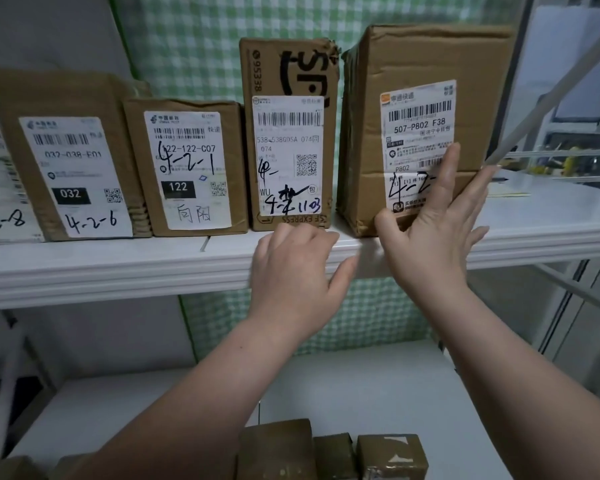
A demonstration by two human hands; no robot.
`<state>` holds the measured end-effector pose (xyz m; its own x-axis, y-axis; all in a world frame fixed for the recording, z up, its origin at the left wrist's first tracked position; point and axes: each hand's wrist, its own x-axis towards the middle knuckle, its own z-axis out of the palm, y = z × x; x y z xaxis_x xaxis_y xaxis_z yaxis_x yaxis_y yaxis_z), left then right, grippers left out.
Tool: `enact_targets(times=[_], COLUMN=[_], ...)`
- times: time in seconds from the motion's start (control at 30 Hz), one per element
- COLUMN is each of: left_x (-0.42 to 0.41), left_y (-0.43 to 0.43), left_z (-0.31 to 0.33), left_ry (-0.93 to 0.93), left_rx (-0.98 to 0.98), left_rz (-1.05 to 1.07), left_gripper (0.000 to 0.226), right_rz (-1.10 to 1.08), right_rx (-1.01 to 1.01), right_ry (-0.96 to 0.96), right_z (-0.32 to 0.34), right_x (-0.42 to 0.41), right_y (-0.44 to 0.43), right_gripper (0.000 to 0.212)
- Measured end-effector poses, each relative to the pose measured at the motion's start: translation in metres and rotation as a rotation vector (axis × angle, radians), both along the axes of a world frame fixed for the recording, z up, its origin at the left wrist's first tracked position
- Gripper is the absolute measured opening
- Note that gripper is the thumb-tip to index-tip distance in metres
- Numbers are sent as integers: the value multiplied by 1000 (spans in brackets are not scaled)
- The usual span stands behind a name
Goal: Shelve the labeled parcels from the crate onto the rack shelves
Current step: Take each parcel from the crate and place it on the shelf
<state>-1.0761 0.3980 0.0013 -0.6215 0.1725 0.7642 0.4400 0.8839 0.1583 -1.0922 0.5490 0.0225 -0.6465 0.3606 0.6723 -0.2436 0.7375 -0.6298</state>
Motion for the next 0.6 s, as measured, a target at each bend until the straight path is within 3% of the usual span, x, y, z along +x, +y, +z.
enact_targets(times=[0.6], left_x=[-4], left_y=[2], left_z=[-5], left_ry=[40], left_rx=[9], left_rz=[34], left_gripper=[45], right_rz=[-68], right_rx=[197], right_ry=[-222], right_z=[13], right_x=[-19], right_y=[-5], right_gripper=[104])
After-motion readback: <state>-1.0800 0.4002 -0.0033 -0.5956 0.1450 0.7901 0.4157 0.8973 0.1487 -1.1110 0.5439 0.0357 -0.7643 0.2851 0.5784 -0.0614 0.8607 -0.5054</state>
